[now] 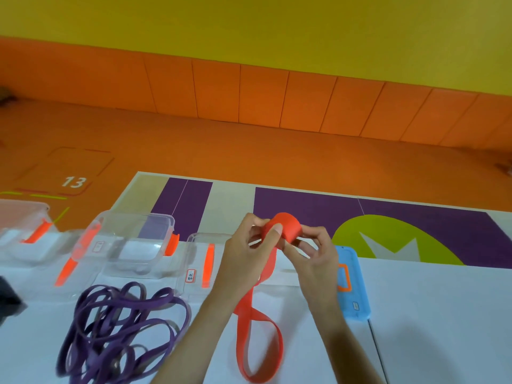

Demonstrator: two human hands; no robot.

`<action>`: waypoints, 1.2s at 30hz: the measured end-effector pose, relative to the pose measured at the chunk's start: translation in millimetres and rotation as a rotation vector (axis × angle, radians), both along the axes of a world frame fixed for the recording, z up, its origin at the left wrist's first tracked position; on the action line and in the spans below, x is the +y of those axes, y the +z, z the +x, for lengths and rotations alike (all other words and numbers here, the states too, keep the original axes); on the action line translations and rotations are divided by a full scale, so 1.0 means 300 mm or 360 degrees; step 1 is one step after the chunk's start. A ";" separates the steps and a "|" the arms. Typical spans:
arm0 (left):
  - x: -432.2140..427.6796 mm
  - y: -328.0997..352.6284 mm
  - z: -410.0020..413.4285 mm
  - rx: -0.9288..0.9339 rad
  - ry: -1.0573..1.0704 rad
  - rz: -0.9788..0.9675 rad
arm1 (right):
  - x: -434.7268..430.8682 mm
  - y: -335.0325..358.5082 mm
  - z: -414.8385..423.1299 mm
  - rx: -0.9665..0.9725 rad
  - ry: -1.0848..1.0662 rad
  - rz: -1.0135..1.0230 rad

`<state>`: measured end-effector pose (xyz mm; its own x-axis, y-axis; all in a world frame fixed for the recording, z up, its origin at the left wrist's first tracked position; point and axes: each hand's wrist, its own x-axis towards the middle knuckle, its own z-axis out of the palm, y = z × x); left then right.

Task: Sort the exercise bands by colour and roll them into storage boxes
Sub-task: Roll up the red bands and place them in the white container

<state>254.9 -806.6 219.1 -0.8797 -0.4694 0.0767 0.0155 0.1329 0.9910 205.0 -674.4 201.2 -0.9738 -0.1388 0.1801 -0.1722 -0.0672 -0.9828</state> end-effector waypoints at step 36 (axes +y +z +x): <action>0.207 -0.166 -0.054 0.0063 0.0080 -0.0765 | 0.147 0.009 -0.143 0.0234 0.0296 0.0958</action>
<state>238.8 -744.6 169.4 -0.8489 -0.4144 0.3283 0.0339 0.5770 0.8160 162.1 -630.1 203.8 -0.8948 -0.4214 0.1477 -0.3465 0.4464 -0.8250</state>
